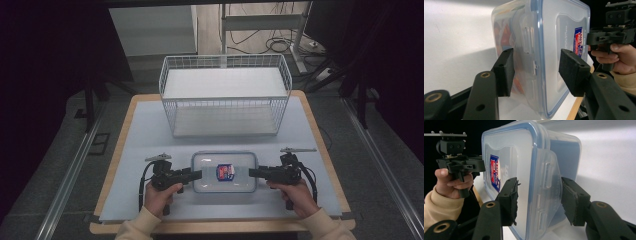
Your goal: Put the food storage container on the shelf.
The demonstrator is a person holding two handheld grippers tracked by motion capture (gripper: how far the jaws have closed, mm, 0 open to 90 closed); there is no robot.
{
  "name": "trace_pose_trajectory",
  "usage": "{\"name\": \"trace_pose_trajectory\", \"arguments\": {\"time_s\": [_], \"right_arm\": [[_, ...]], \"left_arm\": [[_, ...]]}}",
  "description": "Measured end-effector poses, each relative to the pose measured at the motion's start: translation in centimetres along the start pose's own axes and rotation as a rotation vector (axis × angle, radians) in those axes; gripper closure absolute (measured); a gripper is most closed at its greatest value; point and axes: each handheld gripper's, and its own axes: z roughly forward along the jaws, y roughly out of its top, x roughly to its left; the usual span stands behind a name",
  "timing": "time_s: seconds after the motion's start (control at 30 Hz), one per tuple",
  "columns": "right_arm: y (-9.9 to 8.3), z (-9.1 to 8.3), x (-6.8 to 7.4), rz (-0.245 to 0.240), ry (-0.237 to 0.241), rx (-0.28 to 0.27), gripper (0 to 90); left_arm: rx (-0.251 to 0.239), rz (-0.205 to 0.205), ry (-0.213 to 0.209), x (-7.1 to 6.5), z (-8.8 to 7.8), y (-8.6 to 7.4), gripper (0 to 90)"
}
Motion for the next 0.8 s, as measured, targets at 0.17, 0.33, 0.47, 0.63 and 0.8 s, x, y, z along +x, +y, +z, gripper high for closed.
{"name": "trace_pose_trajectory", "arguments": {"time_s": [0.17, 0.33, 0.47, 0.63, 0.8], "right_arm": [[0.0, -0.1, 0.1, -0.013, -0.001, -0.006, 49.9], [0.1, -0.2, 0.2, -0.021, -0.004, -0.008, 50.0], [0.3, -0.4, 0.6, -0.043, -0.009, -0.019, 50.0], [0.8, -0.9, 0.9, -0.058, 0.0, -0.04, 50.0], [1.7, -1.1, 1.3, -0.078, 0.005, -0.053, 50.0]], "left_arm": [[-0.004, 0.005, 0.009, -0.2, 0.0, -0.1, 47.7], [-0.008, 0.008, 0.016, -0.4, 0.0, 0.0, 47.8], [-0.017, 0.017, 0.015, -0.6, -0.2, 0.3, 47.8], [-0.044, 0.034, 0.012, -1.2, -0.6, 1.1, 48.3], [-0.066, 0.047, 0.016, -1.6, -1.1, 2.0, 48.5]]}}
